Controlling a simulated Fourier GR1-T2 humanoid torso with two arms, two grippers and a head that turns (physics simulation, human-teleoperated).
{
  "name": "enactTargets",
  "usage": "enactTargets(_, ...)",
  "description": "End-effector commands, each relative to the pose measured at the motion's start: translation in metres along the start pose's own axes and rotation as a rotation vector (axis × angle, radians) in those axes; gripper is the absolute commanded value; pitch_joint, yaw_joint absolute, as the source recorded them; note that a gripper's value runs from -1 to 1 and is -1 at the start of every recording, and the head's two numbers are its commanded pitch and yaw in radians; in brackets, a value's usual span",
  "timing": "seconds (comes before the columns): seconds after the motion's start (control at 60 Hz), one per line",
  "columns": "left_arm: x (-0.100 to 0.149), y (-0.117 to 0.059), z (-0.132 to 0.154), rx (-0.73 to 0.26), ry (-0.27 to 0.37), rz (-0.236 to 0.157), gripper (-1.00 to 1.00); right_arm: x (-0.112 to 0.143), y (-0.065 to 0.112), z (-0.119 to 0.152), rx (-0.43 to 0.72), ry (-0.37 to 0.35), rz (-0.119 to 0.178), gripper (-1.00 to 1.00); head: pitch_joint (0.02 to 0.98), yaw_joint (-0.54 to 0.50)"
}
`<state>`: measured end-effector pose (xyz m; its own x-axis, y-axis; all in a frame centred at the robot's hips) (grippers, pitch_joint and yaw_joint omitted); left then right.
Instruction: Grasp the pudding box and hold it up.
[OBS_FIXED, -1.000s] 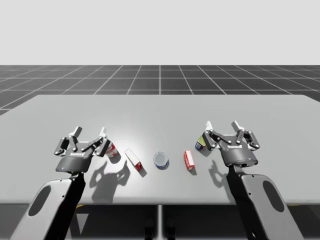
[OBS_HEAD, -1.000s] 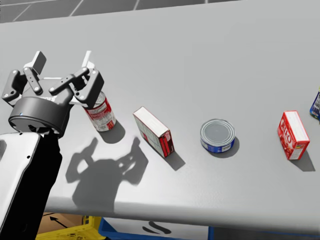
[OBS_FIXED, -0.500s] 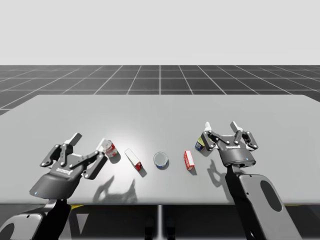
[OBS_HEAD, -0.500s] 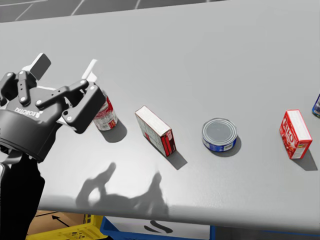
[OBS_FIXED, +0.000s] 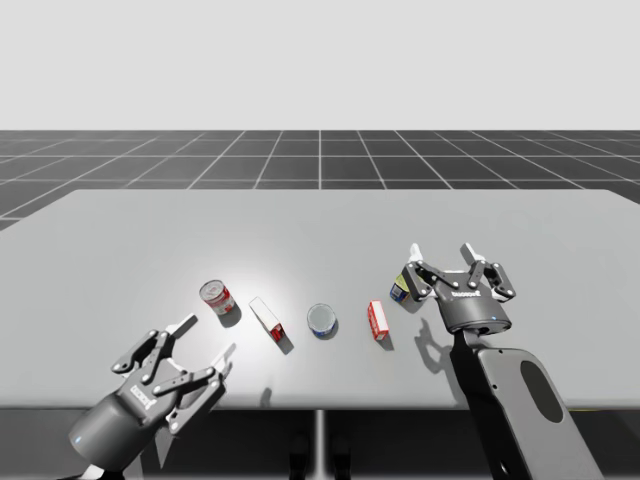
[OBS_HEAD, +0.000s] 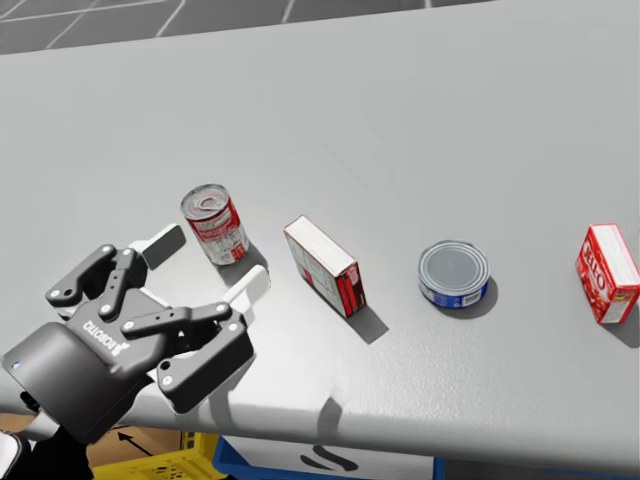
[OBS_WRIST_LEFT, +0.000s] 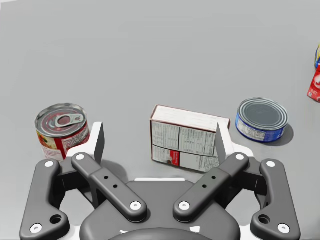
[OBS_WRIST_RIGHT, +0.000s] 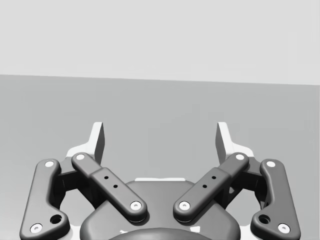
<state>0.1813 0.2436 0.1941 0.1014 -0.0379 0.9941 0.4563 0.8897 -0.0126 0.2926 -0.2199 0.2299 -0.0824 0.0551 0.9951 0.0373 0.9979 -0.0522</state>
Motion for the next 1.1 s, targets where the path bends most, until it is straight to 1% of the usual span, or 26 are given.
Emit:
enactTargets(0.017, -0.028, -0.01, -0.002, -0.056, 0.07, -0.004, -1.0, 0.0, 0.0, 0.0, 0.0, -0.001, 0.0, -1.0, 0.863, 0.22)
enactTargets(0.117, -0.043, -0.009, -0.01, -0.076, 0.107, -0.004, -1.0, 0.0, 0.0, 0.0, 0.0, -0.001, 0.0, -1.0, 0.864, 0.23)
enactTargets(0.183, -0.048, -0.009, -0.015, -0.088, 0.118, -0.002, -1.0, 0.001, 0.0, -0.001, 0.0, -0.004, -0.001, -1.0, 0.867, 0.23)
enactTargets(0.217, -0.05, -0.009, -0.017, -0.09, 0.124, 0.001, -1.0, 0.001, 0.0, -0.001, 0.0, -0.005, 0.001, -1.0, 0.867, 0.23)
enactTargets(0.283, -0.053, -0.009, -0.022, -0.093, 0.13, -0.006, -1.0, 0.001, 0.0, -0.001, 0.002, -0.007, 0.001, -1.0, 0.868, 0.24)
enactTargets(0.333, -0.055, -0.01, -0.028, -0.096, 0.139, 0.001, -1.0, 0.001, 0.0, -0.001, 0.001, -0.008, 0.002, -1.0, 0.867, 0.23)
enactTargets(0.433, -0.058, -0.011, -0.037, -0.099, 0.147, 0.001, -1.0, 0.001, 0.0, 0.0, 0.0, -0.009, 0.002, -1.0, 0.867, 0.23)
enactTargets(0.483, -0.058, -0.012, -0.041, -0.101, 0.151, -0.008, -1.0, 0.001, 0.0, 0.0, 0.0, -0.01, 0.002, -1.0, 0.867, 0.23)
enactTargets(0.55, -0.058, -0.013, -0.046, -0.102, 0.154, 0.003, -1.0, 0.001, 0.0, 0.0, -0.001, -0.01, 0.003, -1.0, 0.868, 0.23)
enactTargets(0.6, -0.058, -0.014, -0.05, -0.103, 0.157, -0.003, -1.0, 0.001, 0.0, 0.0, -0.001, -0.012, 0.005, -1.0, 0.869, 0.23)
enactTargets(0.633, -0.058, -0.014, -0.052, -0.106, 0.159, 0.004, -1.0, 0.001, -0.001, 0.0, -0.002, -0.012, 0.005, -1.0, 0.869, 0.23)
enactTargets(0.717, -0.057, -0.014, -0.057, -0.098, 0.162, 0.002, -1.0, 0.002, -0.001, 0.0, -0.003, -0.013, 0.005, -1.0, 0.869, 0.23)
enactTargets(0.867, -0.054, -0.013, -0.065, -0.101, 0.162, 0.016, -1.0, 0.002, -0.001, 0.001, -0.006, -0.016, 0.005, -1.0, 0.867, 0.23)
enactTargets(0.917, -0.053, -0.013, -0.068, -0.099, 0.164, 0.013, -1.0, 0.003, -0.002, 0.001, -0.007, -0.018, 0.004, -1.0, 0.867, 0.22)
enactTargets(0.967, -0.053, -0.013, -0.071, -0.1, 0.166, 0.023, -1.0, 0.003, -0.002, 0.001, -0.008, -0.018, 0.002, -1.0, 0.866, 0.22)
enactTargets(1.067, -0.052, -0.013, -0.075, -0.099, 0.164, 0.02, -1.0, 0.003, -0.002, 0.001, -0.01, -0.018, 0.002, -1.0, 0.864, 0.22)
enactTargets(1.1, -0.051, -0.013, -0.077, -0.101, 0.165, 0.026, -1.0, 0.003, -0.002, 0.001, -0.01, -0.019, 0.002, -1.0, 0.864, 0.22)
